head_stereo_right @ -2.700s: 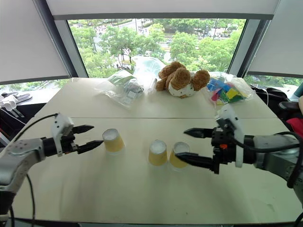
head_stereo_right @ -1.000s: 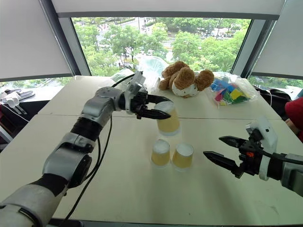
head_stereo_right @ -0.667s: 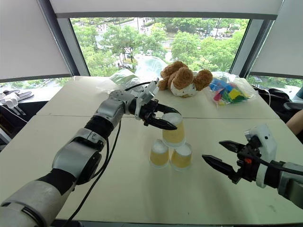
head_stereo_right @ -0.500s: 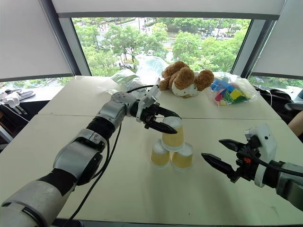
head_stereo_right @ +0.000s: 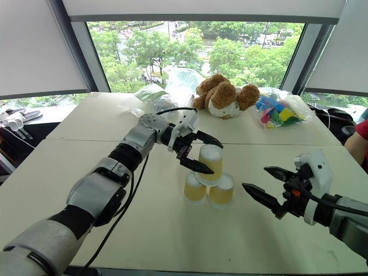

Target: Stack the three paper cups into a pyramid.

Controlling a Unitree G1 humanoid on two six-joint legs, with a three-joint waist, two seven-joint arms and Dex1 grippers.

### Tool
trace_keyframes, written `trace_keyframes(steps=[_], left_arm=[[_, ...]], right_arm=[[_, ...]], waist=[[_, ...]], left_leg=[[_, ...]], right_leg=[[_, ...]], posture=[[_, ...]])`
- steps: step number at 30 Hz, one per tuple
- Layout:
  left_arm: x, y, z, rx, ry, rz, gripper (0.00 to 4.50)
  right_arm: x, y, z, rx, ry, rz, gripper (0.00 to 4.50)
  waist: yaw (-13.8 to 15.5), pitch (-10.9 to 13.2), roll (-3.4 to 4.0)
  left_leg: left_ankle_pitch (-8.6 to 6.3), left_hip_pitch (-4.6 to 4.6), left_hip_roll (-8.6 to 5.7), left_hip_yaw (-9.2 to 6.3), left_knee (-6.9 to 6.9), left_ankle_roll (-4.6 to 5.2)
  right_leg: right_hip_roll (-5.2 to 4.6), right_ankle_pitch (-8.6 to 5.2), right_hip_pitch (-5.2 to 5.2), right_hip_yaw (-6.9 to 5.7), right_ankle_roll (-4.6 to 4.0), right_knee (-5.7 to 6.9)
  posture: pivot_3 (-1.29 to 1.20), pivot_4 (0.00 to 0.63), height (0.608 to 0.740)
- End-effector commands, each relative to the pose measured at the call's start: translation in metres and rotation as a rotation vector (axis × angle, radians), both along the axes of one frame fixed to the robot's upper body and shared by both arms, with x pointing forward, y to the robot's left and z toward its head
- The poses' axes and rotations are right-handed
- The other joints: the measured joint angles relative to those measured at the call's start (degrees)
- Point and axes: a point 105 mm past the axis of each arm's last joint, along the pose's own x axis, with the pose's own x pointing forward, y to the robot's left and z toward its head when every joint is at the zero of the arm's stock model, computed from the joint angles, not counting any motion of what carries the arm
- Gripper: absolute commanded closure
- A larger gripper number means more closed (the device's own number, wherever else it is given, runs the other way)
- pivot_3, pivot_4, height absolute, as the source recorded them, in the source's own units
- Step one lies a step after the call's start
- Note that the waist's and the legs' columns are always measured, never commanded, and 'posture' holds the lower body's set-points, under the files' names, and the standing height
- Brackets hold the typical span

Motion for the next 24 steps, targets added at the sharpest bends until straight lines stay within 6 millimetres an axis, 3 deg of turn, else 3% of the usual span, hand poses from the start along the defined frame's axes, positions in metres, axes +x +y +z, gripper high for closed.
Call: trace_keyframes(steps=[1,5,10,12,14,16,19,22,24], left_arm=[[-0.004,-0.003,0.023,-0.055,-0.018,-0.028,0.07],[-0.002,-0.004,0.046,-0.111,-0.042,-0.019,0.07],[0.004,0.001,0.100,-0.252,-0.049,0.045,0.07],[0.009,0.018,0.127,-0.334,-0.046,0.106,0.07],[0.022,0.051,0.135,-0.372,-0.059,0.227,0.07],[0.035,0.088,0.121,-0.349,-0.044,0.365,0.07],[0.039,0.156,0.060,-0.231,0.032,0.621,0.07],[0.008,0.202,-0.007,-0.105,0.107,0.839,0.07],[-0.021,0.214,-0.034,-0.067,0.153,0.930,0.07]], right_arm=[[0.001,0.000,0.005,-0.006,-0.036,0.002,0.00],[0.004,0.001,0.005,-0.008,-0.035,0.008,0.00],[0.008,0.003,0.004,-0.008,-0.034,0.026,0.00],[0.011,0.002,0.005,-0.001,-0.042,0.026,0.00],[0.012,-0.005,0.009,0.030,-0.068,-0.001,0.00],[0.012,-0.012,0.007,0.044,-0.078,-0.029,0.00],[0.013,-0.026,0.001,0.055,-0.079,-0.078,0.00],[0.012,-0.040,-0.012,0.038,-0.046,-0.119,0.00],[0.014,-0.046,-0.021,0.032,-0.030,-0.134,0.00]], waist=[[0.0,0.0,0.00],[0.0,0.0,-0.01],[0.0,0.0,-0.01],[-0.1,0.0,-0.01],[-0.9,0.0,0.03],[-1.7,0.0,0.06],[-2.1,-0.2,0.40],[-2.5,-0.2,0.39],[-1.8,-0.1,0.14]], left_leg=[[0.00,0.00,0.00,0.00,0.00,0.00],[0.00,0.00,0.02,0.00,0.01,0.00],[0.00,-0.03,-0.06,0.00,0.03,0.01],[-0.01,-0.02,-0.06,0.00,0.03,0.01],[-0.01,0.00,-0.03,0.01,0.01,0.02],[-0.03,0.16,0.01,-0.02,-0.10,0.04],[-0.19,0.80,0.05,-0.21,-0.28,0.34],[-0.19,0.95,0.04,-0.39,-0.31,0.28],[-0.14,0.65,0.05,-0.41,-0.16,0.14]], right_leg=[[0.00,0.00,0.00,0.00,0.00,0.00],[0.00,0.00,0.00,0.00,0.00,0.01],[0.02,0.00,0.00,0.00,0.01,0.00],[0.04,0.00,-0.01,0.00,0.01,0.00],[0.07,-0.01,-0.04,0.02,0.01,0.01],[0.13,-0.01,-0.03,0.10,0.01,0.09],[0.31,-0.01,0.10,0.68,0.01,0.38],[0.37,-0.01,-0.04,1.32,0.01,0.70],[0.31,-0.01,-0.28,1.39,0.01,0.74]], posture=[[0.00,0.150,0.740],[0.00,0.150,0.740],[0.00,0.150,0.740],[0.00,0.150,0.740],[0.00,0.150,0.740],[0.00,0.150,0.740],[0.00,0.150,0.740],[0.00,0.150,0.740],[0.00,0.150,0.740]])
